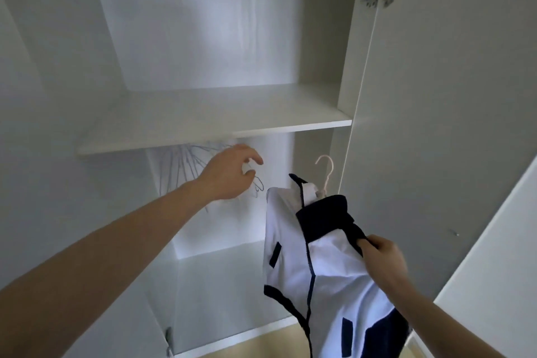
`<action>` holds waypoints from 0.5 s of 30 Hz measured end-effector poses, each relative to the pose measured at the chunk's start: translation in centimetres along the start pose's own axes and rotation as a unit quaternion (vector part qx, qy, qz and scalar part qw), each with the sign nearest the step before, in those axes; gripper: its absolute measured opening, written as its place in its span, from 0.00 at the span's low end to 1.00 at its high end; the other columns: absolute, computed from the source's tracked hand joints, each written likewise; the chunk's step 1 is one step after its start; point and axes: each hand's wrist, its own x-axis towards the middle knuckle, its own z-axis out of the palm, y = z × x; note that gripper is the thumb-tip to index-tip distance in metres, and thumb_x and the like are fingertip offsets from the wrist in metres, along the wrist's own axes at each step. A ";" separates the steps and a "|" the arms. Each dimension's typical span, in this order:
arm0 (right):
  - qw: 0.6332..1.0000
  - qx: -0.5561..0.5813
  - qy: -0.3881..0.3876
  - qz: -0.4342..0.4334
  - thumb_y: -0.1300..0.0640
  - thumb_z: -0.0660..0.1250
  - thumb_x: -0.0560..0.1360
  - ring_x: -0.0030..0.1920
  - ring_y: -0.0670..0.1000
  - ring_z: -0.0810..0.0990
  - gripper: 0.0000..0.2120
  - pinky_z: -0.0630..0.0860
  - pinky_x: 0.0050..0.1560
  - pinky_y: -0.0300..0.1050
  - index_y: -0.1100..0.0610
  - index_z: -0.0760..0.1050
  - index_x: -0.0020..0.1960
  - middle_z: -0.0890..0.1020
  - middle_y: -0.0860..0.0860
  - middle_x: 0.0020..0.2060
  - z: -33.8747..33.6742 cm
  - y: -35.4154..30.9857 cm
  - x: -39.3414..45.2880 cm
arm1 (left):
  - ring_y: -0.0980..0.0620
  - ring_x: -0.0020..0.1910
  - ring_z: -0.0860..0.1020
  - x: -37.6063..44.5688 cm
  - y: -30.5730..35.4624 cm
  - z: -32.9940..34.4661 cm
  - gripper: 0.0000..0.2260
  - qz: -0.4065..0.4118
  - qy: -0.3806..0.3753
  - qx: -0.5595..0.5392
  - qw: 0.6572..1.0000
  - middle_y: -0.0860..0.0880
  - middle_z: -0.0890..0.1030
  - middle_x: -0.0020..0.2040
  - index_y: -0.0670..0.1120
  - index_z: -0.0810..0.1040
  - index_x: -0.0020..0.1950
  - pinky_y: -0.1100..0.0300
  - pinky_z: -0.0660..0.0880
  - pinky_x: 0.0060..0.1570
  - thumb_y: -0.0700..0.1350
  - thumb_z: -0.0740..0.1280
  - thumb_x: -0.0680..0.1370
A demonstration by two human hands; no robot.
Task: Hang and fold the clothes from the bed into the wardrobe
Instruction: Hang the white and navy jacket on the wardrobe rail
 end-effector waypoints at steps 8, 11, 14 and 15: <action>0.999 0.027 -0.009 0.020 0.56 0.63 0.78 0.29 0.53 0.69 0.14 0.63 0.33 0.44 0.58 0.70 0.34 0.70 0.52 0.27 4.6 -3.1 9.8 | 0.44 0.67 0.73 11.9 -2.1 -1.8 0.16 -0.055 -0.016 0.139 0.989 0.48 0.73 0.68 0.51 0.78 0.65 0.46 0.70 0.69 0.50 0.70 0.78; 0.999 0.033 -0.022 0.015 0.56 0.63 0.79 0.30 0.53 0.71 0.12 0.66 0.33 0.43 0.60 0.74 0.38 0.73 0.52 0.29 6.6 -4.3 14.3 | 0.43 0.71 0.71 14.7 -4.0 -1.1 0.19 -0.090 -0.040 0.152 0.983 0.47 0.72 0.72 0.51 0.76 0.69 0.45 0.68 0.71 0.56 0.67 0.81; 0.999 0.044 -0.029 0.007 0.55 0.62 0.78 0.32 0.54 0.75 0.11 0.70 0.34 0.44 0.61 0.78 0.43 0.78 0.54 0.32 8.4 -5.2 18.7 | 0.43 0.74 0.69 16.8 -5.7 -1.0 0.28 -0.133 -0.066 0.162 0.975 0.47 0.69 0.76 0.52 0.74 0.73 0.44 0.65 0.74 0.67 0.59 0.79; 0.998 0.051 -0.030 0.008 0.55 0.63 0.78 0.33 0.54 0.76 0.11 0.71 0.35 0.44 0.60 0.79 0.44 0.79 0.55 0.32 9.0 -5.6 20.0 | 0.42 0.75 0.68 17.2 -6.1 -1.1 0.32 -0.151 -0.076 0.160 0.973 0.46 0.68 0.77 0.53 0.73 0.74 0.43 0.64 0.75 0.71 0.56 0.78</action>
